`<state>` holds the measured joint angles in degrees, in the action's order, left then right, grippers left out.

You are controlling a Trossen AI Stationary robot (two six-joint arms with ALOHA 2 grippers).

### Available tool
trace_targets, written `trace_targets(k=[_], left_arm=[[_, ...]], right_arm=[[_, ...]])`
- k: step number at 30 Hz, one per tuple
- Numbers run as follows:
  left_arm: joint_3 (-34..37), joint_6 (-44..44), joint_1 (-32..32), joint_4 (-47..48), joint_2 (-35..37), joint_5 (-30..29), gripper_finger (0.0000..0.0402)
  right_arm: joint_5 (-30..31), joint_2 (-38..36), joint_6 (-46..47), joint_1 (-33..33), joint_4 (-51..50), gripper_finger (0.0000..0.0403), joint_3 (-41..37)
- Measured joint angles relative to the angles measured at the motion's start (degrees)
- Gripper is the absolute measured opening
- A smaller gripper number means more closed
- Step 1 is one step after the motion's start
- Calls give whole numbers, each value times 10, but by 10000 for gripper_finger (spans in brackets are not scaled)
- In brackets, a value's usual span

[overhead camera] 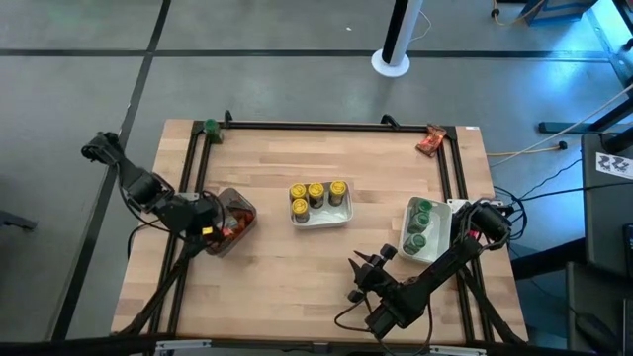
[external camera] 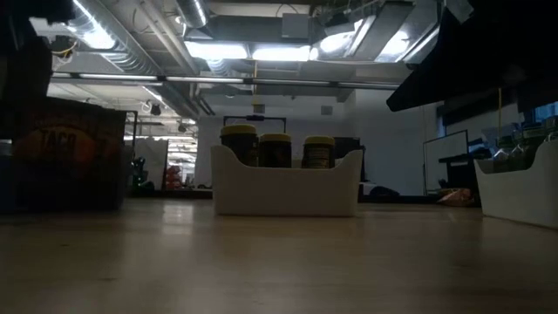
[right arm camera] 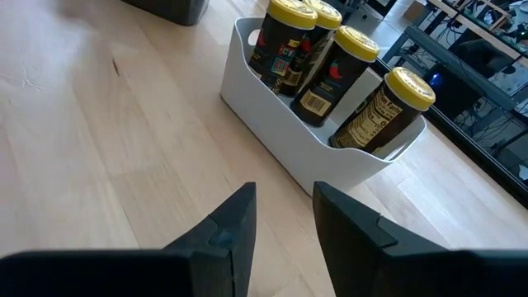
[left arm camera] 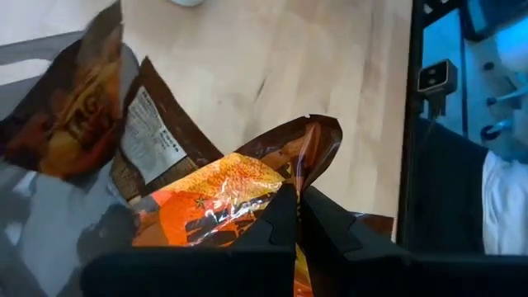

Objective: Sort spices by type
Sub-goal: Put the left orange seasoning pack into the black bin

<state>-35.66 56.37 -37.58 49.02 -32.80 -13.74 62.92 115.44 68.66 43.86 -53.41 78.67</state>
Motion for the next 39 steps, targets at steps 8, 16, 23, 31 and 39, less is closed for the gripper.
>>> trace_targets(k=[8, 16, 23, 31, 39], left_arm=[[75, 21, -15, -88, 28, -6, 0], [108, 37, -16, -87, 37, -6, 0], [109, 54, -16, -71, 37, -6, 0], [109, 65, -16, -72, 35, -6, 25], [97, 58, -16, -71, 39, 0, 99]], right_arm=[[0, 0, 0, 0, 3, 121, 0], [0, 0, -1, 0, 5, 121, 0], [0, 0, -1, 0, 7, 121, 0], [0, 0, -2, 0, 9, 121, 0], [0, 0, -2, 0, 9, 121, 0]])
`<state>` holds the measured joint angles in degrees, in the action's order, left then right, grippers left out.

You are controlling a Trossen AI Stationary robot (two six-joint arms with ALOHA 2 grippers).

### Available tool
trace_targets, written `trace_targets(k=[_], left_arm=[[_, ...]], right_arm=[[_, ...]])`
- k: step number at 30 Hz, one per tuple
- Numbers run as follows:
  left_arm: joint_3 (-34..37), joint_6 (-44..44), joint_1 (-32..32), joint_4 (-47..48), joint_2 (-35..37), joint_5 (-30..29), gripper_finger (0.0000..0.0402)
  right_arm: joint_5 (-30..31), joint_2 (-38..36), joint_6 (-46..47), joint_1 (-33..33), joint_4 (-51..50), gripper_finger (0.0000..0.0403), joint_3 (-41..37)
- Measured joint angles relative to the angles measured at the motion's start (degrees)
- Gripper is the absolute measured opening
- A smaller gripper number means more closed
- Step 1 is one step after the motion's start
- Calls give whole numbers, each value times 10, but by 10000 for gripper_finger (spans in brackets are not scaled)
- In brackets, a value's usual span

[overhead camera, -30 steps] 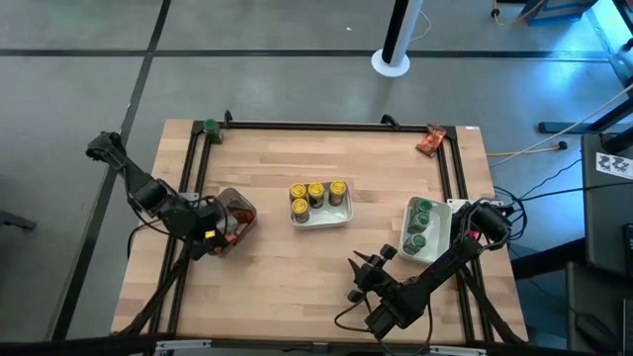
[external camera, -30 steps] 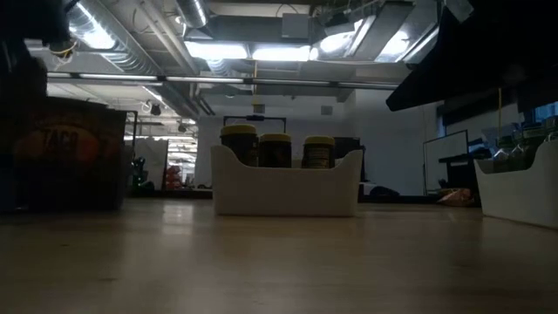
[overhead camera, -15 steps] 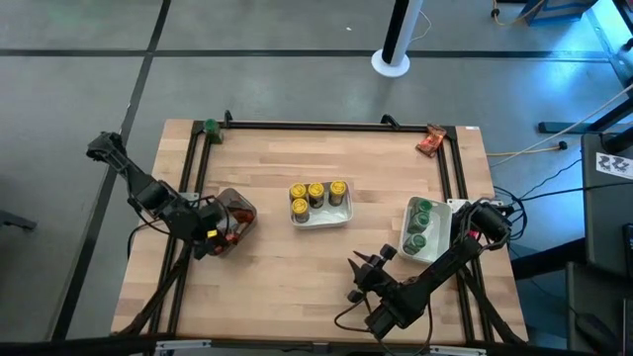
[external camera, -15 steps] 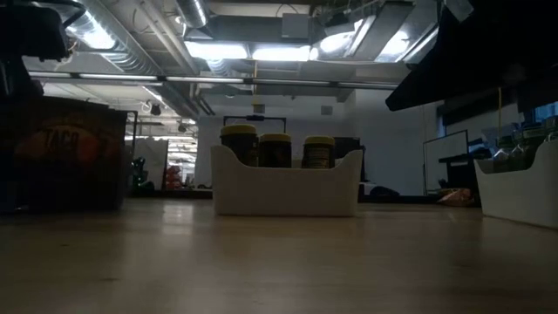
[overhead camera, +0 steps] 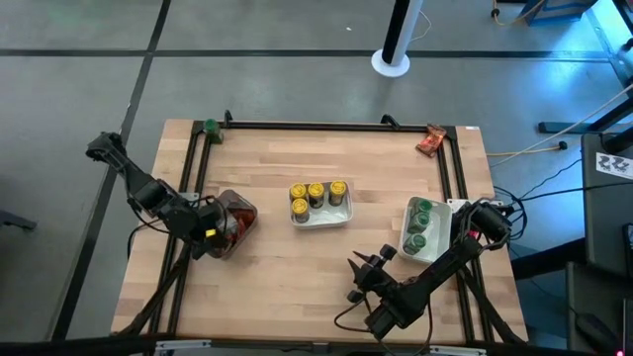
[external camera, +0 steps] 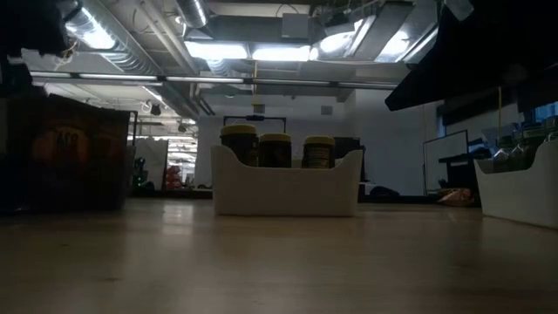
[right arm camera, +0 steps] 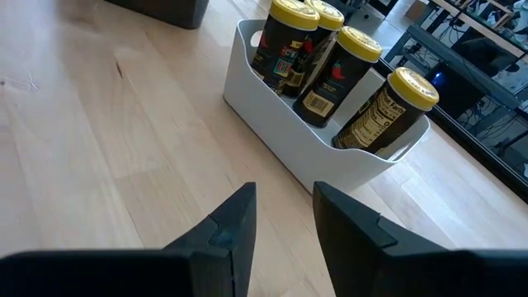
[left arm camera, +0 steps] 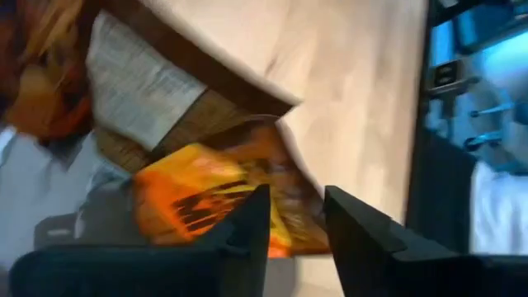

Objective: Sort spices by type
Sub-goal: Put the left orange seasoning pack into the black bin, then put the green seasoning bottle into the right white bin

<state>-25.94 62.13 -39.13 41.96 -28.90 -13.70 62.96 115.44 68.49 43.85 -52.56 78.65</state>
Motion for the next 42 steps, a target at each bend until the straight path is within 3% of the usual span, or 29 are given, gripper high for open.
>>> trace_targets(k=[10, 21, 29, 35, 42], left_arm=[[-116, -35, 18, 78, 8, -22, 122], [-230, -205, 54, 81, 6, -188, 123], [-243, -409, 80, 22, 6, -359, 123], [-243, -523, 101, -23, 6, -373, 123], [-243, -544, 143, -32, 3, -410, 147]], right_arm=[[0, 0, 0, 0, 2, 121, 0], [5, 0, 0, 0, 2, 121, 0], [6, 0, -13, -4, 2, 121, 0], [-1, 0, -13, -13, 5, 121, 0], [-13, 0, -14, -21, 7, 121, 0]])
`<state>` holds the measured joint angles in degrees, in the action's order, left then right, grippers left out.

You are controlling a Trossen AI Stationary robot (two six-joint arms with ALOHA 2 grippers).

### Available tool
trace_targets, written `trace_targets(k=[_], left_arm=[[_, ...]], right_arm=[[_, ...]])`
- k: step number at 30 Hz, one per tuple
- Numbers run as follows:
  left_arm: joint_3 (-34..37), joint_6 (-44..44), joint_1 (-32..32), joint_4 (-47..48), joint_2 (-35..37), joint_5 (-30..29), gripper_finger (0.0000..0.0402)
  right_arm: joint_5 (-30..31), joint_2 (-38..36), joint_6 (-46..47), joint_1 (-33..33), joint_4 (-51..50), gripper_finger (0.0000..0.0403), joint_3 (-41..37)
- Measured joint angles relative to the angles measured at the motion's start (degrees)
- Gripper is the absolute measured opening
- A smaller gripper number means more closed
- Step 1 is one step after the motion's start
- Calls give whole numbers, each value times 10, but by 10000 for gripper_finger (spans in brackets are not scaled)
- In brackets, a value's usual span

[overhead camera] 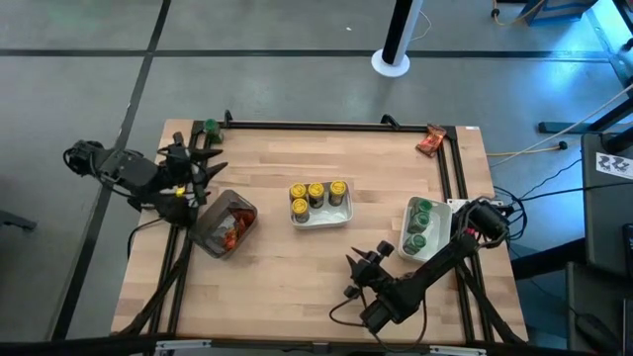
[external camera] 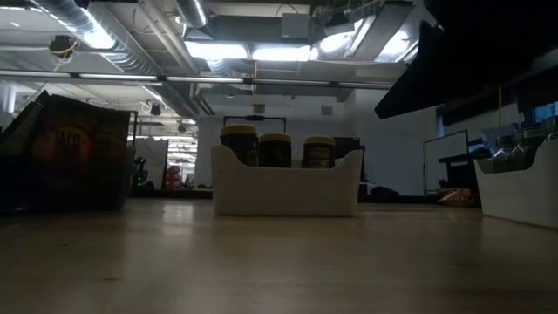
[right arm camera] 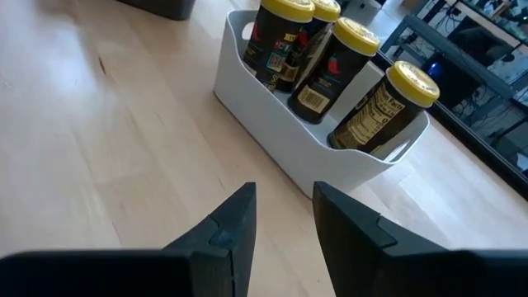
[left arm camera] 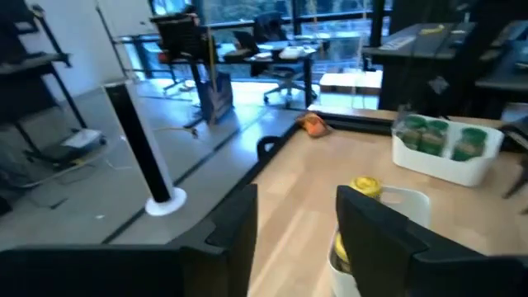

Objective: Sort spices by type
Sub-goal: Put the green seasoning bottle into the right white bin

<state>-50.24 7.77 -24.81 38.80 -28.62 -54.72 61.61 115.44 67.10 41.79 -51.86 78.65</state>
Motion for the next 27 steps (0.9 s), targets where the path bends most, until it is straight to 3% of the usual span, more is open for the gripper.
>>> trace_targets(k=[6, 9, 15, 27], left_arm=[[0, -80, 64, -105, -41, -24, 212], [-22, -125, 128, -126, -89, -67, 234], [-98, -187, 281, -113, -200, -71, 244], [-217, -141, 543, 37, -370, 35, 238]], right_arm=[[22, 0, -17, -7, -3, 121, 0], [43, 0, -46, -14, -8, 121, 0], [99, -13, -75, -35, -47, 121, 0], [154, -36, -75, -108, -169, 121, 0]])
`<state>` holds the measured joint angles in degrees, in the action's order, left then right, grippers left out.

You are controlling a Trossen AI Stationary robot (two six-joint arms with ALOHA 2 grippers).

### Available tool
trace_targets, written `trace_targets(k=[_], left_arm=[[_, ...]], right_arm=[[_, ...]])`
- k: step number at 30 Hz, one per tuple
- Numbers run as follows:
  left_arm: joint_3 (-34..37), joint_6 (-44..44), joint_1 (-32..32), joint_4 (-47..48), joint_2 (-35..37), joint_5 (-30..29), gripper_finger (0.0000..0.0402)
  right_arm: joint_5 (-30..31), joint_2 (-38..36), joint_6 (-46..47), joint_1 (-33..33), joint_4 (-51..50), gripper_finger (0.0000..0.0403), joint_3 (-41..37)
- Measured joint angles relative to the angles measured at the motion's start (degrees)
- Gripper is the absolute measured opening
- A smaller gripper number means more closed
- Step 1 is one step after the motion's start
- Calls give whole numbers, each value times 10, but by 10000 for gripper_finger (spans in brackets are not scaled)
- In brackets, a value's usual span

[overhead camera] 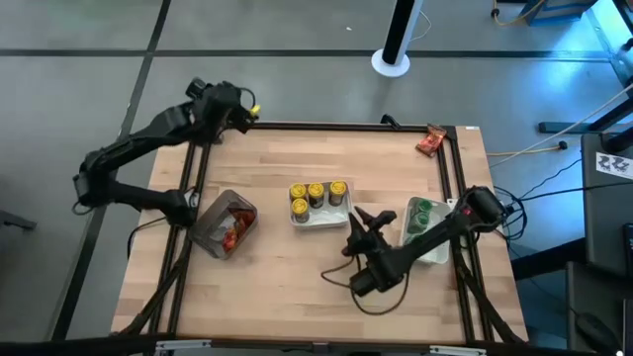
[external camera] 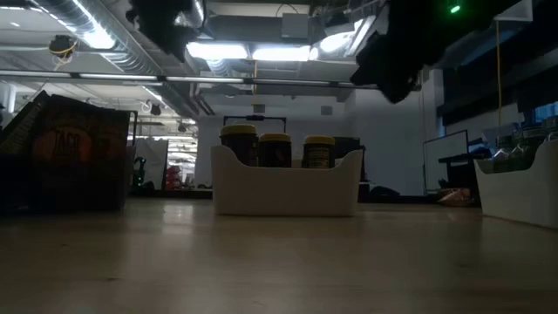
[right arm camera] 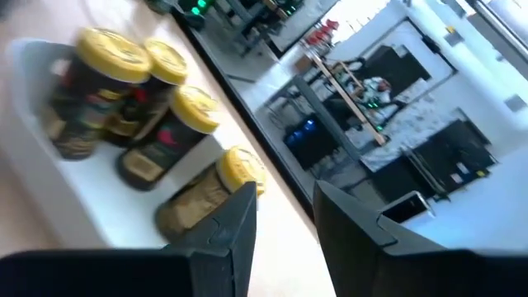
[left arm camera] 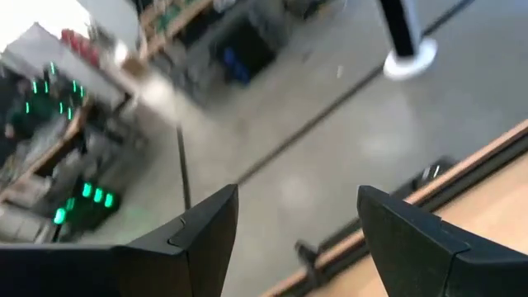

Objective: Sort spices by type
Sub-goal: Put the green seasoning bottle into the right white bin

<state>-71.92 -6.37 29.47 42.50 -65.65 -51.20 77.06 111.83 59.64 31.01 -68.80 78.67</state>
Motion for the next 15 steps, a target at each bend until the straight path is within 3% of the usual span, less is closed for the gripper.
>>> trace_targets(k=[7, 15], left_arm=[[-31, 30, 133, 104, -76, 43, 238], [-31, 83, 204, 268, -176, 105, 237]], right_arm=[[-1, 0, 14, -47, 13, 121, -14], [-12, 0, 16, -80, 76, 121, -52]])
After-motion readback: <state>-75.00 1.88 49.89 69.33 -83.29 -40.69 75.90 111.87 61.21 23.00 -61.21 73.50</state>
